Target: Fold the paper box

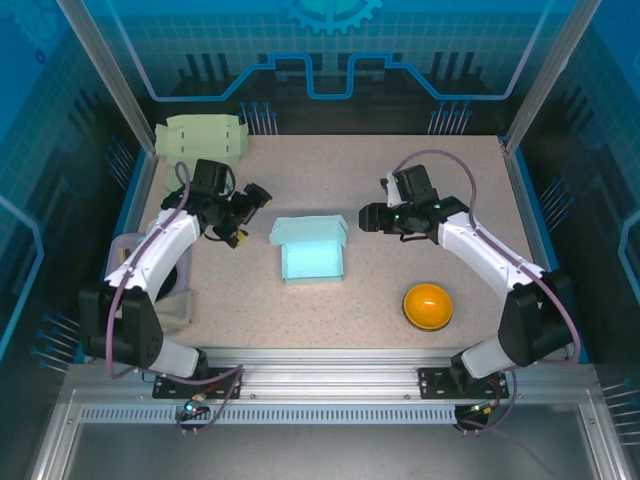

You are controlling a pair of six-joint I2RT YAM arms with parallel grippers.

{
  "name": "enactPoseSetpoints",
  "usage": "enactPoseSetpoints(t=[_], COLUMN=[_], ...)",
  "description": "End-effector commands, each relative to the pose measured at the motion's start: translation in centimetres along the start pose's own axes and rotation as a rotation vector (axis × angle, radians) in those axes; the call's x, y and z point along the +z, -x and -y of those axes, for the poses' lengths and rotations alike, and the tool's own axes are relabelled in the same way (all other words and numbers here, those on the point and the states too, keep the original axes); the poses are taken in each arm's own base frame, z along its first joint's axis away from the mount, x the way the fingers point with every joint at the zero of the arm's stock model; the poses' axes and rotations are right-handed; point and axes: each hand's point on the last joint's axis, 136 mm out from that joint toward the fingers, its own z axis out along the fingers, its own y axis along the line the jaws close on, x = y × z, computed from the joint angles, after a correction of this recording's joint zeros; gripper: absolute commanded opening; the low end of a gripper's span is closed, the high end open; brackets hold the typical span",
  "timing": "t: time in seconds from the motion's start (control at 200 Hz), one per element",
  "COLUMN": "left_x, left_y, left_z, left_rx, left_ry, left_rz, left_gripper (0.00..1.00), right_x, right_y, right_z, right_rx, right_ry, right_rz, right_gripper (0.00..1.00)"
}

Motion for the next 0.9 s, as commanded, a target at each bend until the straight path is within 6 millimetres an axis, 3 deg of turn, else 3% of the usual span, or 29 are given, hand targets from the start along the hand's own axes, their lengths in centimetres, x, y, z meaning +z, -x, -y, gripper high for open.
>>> enactPoseSetpoints(t=[0.0, 0.365, 0.59, 0.895], left_x=[0.6, 3.7, 4.5, 5.2], left_y=[-0.1, -1.4, -3.0, -4.9], left_z=[0.9, 0.4, 1.5, 1.4], left_rx=[-0.179, -0.216, -0.177, -0.187], left_ry=[-0.020, 0.060, 0.062, 0.060], left_rz=[-0.034, -0.064, -0.063, -0.070], left_gripper=[0.99, 0.99, 0.99, 0.95], right_x=[0.5, 3.5, 4.0, 5.4], right_y=[0.1, -0.2, -0.7, -2.4], right_z=[-1.2, -3.6, -5.4, -7.8], right_rx=[0.162, 0.506, 0.583, 0.629], right_ry=[0.036, 0.035, 0.052, 0.114], right_rz=[-0.047, -0.145, -0.144, -0.215], right_gripper=[0.63, 0.63, 0.64, 0.64])
